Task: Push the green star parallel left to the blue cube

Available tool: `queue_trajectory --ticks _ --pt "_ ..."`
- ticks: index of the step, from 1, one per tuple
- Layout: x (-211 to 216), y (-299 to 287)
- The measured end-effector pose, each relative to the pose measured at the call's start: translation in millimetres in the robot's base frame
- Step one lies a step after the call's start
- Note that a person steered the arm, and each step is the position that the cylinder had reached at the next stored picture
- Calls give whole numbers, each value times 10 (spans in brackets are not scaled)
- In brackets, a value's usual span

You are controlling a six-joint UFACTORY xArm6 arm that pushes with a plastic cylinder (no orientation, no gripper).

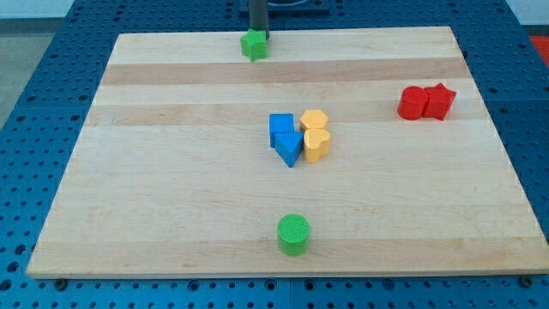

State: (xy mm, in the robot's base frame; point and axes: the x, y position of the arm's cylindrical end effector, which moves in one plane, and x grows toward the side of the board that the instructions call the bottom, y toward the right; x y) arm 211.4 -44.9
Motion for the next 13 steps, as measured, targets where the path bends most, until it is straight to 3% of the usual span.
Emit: queue_trajectory --ticks 4,5,7,8,10,12,13 --pt "844 -545" --pt "1004 -366" --pt "1023 323" --pt "1031 368" --pt "1360 46" --pt "1031 -183" --pt "1181 -392"
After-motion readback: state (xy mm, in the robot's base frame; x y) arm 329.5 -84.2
